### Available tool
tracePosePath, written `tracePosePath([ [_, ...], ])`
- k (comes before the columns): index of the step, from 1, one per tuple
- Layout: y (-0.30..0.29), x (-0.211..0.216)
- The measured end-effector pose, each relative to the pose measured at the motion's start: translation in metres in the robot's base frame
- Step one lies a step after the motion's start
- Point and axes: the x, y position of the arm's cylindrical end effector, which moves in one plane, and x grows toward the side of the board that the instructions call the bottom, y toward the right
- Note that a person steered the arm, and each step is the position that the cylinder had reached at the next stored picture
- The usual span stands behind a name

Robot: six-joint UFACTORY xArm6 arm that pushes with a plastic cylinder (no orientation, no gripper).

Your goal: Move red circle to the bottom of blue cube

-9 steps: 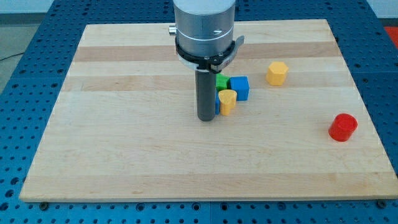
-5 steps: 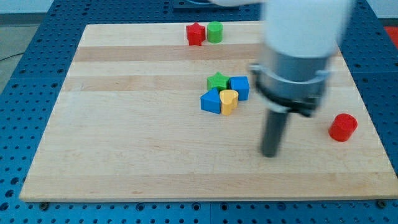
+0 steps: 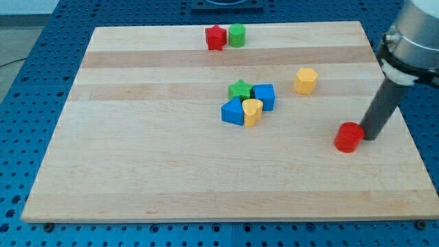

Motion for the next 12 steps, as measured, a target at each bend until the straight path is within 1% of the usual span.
tracePosePath([
  [1, -0.004, 0.02],
  [2, -0.002, 0.053],
  [3, -0.008, 0.054],
  [5, -0.032, 0.007],
  [7, -0.053, -0.023],
  [8, -0.046, -0.015],
  [9, -0.041, 0.024],
  [10, -0.056, 0.03],
  [12, -0.063, 0.007],
])
